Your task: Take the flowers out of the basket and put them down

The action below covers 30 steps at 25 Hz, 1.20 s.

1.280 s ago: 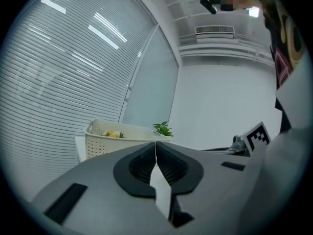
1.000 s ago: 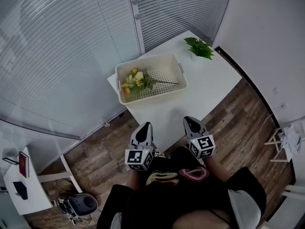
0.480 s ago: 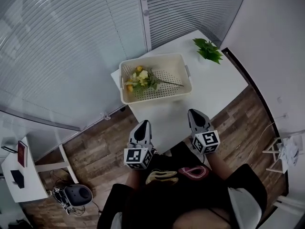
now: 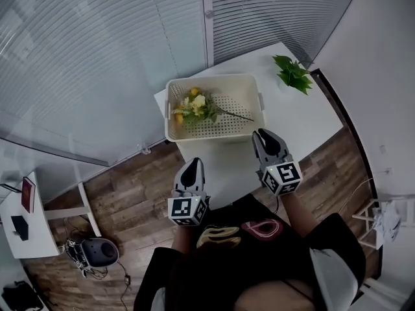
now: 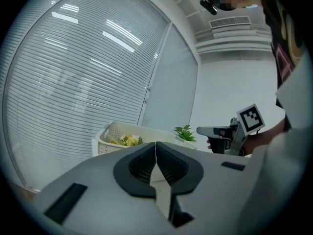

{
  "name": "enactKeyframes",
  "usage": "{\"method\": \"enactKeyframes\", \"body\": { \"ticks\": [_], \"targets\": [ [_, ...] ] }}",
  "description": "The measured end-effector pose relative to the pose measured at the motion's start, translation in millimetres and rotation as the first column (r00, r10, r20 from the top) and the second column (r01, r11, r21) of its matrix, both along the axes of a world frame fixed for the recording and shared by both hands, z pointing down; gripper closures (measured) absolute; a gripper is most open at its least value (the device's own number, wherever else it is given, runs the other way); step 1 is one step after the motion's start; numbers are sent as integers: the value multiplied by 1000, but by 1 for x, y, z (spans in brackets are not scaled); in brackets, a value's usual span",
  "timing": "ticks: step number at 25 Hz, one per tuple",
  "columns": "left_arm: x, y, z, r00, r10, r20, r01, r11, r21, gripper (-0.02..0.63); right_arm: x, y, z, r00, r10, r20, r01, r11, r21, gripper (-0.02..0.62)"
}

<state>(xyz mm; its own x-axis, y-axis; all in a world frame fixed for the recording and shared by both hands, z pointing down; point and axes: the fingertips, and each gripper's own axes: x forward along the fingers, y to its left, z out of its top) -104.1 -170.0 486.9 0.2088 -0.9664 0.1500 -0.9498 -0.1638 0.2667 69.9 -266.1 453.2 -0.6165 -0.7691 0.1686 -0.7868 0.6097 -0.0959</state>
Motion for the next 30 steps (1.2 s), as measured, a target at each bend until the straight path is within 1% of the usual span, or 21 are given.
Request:
{"method": "enactKeyframes", "body": {
  "ticks": [4,8,10,12,15,17,18,22,25,26,28,30],
  "targets": [
    [-7,-6,1,999,-36,2,36,999,0,588,-5,-26,-9,999,-45,-25,45,999,4,488],
    [-22,-5,7,996,-87,30,87,996,-20,588,-17,-46,-14,994,-112,-10,112,994,-16,442],
    [-28,-4,11,993,-116,23,117,993,-33,588,-25,-56,-13,988,-153,-18,153,988,-37,419],
    [-32,-3,12,989,-145,9,145,989,-40,588,-35,-64,-10,975,-214,-53,211,975,-64,403],
    [-39,0,16,985,-174,7,174,983,-51,588,-56,-70,3,936,-322,-143,306,944,-121,400],
    [-43,0,18,981,-193,4,193,980,-56,588,-66,-75,9,909,-367,-200,344,929,-139,393],
    [-45,-1,18,979,-202,2,201,978,-57,588,-71,-77,12,898,-386,-212,361,921,-148,385],
    [-46,-4,21,975,-221,-5,220,974,-61,588,-91,-86,20,857,-476,-199,435,874,-218,373],
    [-43,-1,28,977,-213,1,212,973,-87,588,-100,-92,33,826,-510,-238,456,854,-249,368],
    [-43,0,30,977,-211,4,211,973,-96,588,-103,-94,40,811,-523,-262,461,847,-264,359],
    [-42,-2,34,976,-216,3,215,971,-107,588,-108,-97,54,763,-563,-319,483,823,-298,350],
    [-41,-3,35,976,-218,5,217,970,-110,588,-113,-96,67,703,-614,-358,514,787,-341,345]
  ]
}}
